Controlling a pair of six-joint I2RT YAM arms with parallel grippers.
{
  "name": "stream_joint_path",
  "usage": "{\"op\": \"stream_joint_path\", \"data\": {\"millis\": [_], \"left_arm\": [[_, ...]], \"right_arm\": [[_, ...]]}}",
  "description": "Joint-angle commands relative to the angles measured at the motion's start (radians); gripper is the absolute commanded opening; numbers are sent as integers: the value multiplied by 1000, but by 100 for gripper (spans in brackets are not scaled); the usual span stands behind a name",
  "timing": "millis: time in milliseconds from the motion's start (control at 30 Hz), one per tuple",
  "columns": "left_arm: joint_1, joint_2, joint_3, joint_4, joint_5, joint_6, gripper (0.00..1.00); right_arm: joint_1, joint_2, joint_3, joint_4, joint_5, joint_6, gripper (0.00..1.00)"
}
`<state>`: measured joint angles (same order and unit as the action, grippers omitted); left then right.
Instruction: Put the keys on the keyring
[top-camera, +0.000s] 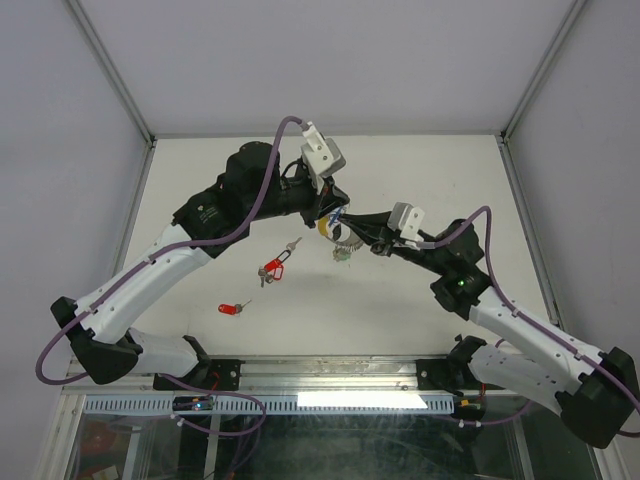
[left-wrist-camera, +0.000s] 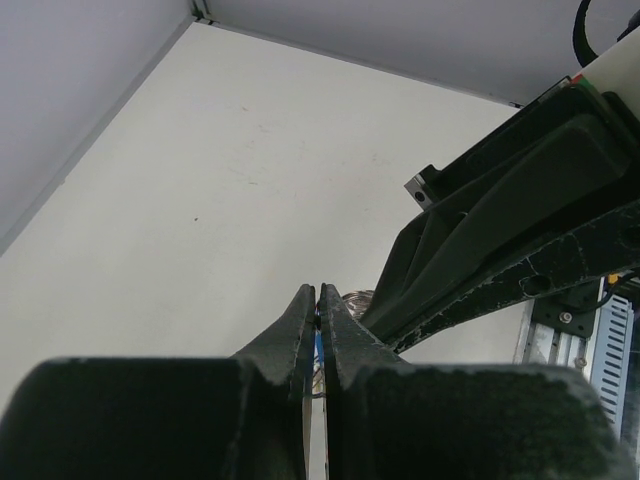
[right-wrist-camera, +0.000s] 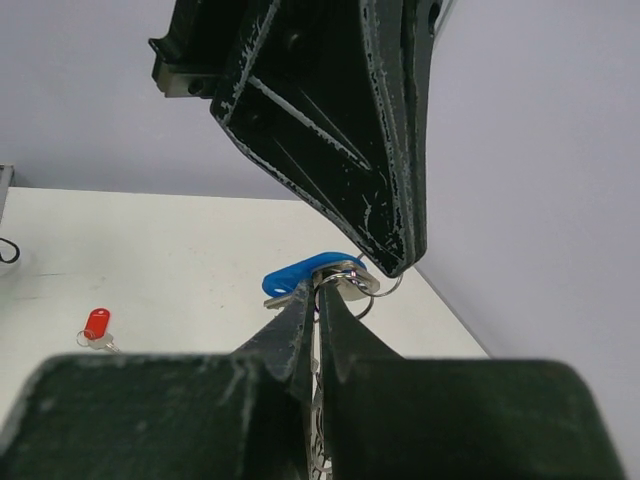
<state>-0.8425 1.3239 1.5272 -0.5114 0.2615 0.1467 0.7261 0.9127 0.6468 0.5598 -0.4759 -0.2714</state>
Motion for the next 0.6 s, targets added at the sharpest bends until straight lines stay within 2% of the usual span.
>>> {"op": "stream_joint_path", "data": {"millis": [0,267,567], "left_arm": [[12,-5,47,9,-37,56,0],[12,-2,44,-33,-39,146,0],[12,3,33,-49,28,186,0]], "right_arm": [[6,-45,23,40,-75,-11,0],[6,-76,39,-14,-149,-1,0],[6,-80,32,48,-148,43,0]]}}
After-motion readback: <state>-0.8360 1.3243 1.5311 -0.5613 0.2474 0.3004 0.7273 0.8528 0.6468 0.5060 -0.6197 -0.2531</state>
